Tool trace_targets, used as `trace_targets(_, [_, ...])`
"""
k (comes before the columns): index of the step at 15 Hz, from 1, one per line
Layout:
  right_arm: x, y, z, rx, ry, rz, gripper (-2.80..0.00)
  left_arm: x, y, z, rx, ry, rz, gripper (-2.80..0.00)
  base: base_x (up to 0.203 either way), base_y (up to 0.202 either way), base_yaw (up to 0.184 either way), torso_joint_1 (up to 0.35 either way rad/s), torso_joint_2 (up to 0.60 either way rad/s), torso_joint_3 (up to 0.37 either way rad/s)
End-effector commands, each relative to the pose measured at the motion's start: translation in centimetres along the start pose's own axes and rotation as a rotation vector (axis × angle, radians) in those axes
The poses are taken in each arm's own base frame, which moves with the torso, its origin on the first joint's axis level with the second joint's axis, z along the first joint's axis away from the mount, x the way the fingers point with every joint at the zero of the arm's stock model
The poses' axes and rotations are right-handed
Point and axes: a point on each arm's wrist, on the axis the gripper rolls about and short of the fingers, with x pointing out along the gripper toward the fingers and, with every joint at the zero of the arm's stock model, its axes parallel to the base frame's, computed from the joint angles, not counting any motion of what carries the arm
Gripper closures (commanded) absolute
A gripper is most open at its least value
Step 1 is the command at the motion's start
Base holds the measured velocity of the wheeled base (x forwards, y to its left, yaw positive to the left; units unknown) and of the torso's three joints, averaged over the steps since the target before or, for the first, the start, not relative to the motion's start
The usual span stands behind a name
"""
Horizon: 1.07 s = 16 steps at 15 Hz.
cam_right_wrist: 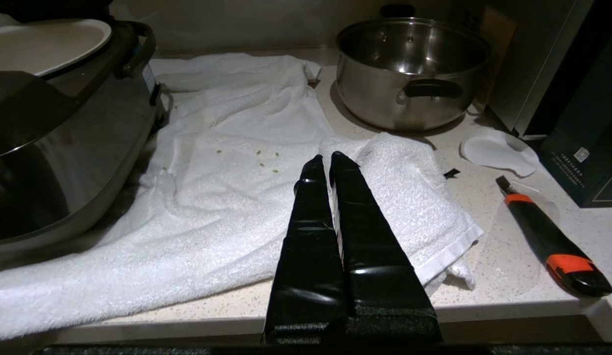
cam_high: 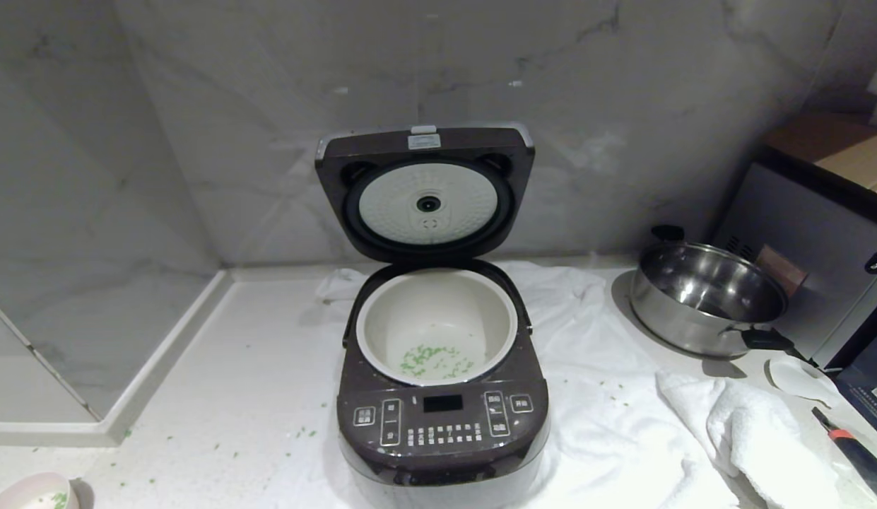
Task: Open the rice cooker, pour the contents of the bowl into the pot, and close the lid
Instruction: Pour the water from the bowl into the rice cooker
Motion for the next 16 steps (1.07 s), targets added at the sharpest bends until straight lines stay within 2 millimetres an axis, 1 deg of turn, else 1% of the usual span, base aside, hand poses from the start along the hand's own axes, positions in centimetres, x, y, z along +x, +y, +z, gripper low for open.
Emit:
trace_targets(1, [0.0, 0.0, 0.0, 0.000, 0.000, 0.001, 0.00, 0.0, 0.0, 0.0, -0.001, 0.003, 0.000, 0.00, 0.128, 0.000, 0.001, -0.012, 0.00, 0.005])
trace_targets(5, [0.0, 0.0, 0.0, 0.001, 0.000, 0.001, 0.00, 0.0, 0.0, 0.0, -0.011, 0.002, 0.000, 0.00, 0.170, 0.000, 0.005, 0.013, 0.01, 0.001])
trace_targets(10, [0.0, 0.0, 0.0, 0.000, 0.000, 0.001, 0.00, 0.0, 0.0, 0.0, -0.018, 0.001, 0.007, 0.00, 0.000, 0.000, 0.000, 0.000, 0.00, 0.000])
trace_targets(11, [0.0, 0.0, 0.0, 0.000, 0.000, 0.001, 0.00, -0.1, 0.0, 0.3, -0.019, -0.007, 0.016, 0.00, 0.000, 0.000, 0.000, 0.000, 0.00, 0.000])
trace_targets(12, [0.0, 0.0, 0.0, 0.000, 0.000, 0.001, 0.00, -0.6, 0.1, 1.6, -0.022, -0.034, 0.052, 0.00, 0.000, 0.000, 0.000, 0.000, 0.00, 0.000])
trace_targets(13, [0.0, 0.0, 0.0, 0.000, 0.000, 0.001, 0.00, -1.2, 0.2, 3.5, -0.034, -0.048, 0.097, 0.00, 0.000, 0.000, 0.000, 0.000, 0.00, 0.000])
trace_targets(14, [0.0, 0.0, 0.0, 0.000, 0.000, 0.001, 0.00, -1.4, 0.3, 5.4, -0.050, -0.030, 0.130, 0.00, 0.000, 0.000, 0.000, 0.000, 0.00, 0.000])
trace_targets(16, [0.0, 0.0, 0.0, 0.000, 0.000, 0.001, 0.00, -2.2, 0.5, 10.9, -0.073, 0.001, 0.201, 0.00, 0.000, 0.000, 0.000, 0.000, 0.00, 0.000])
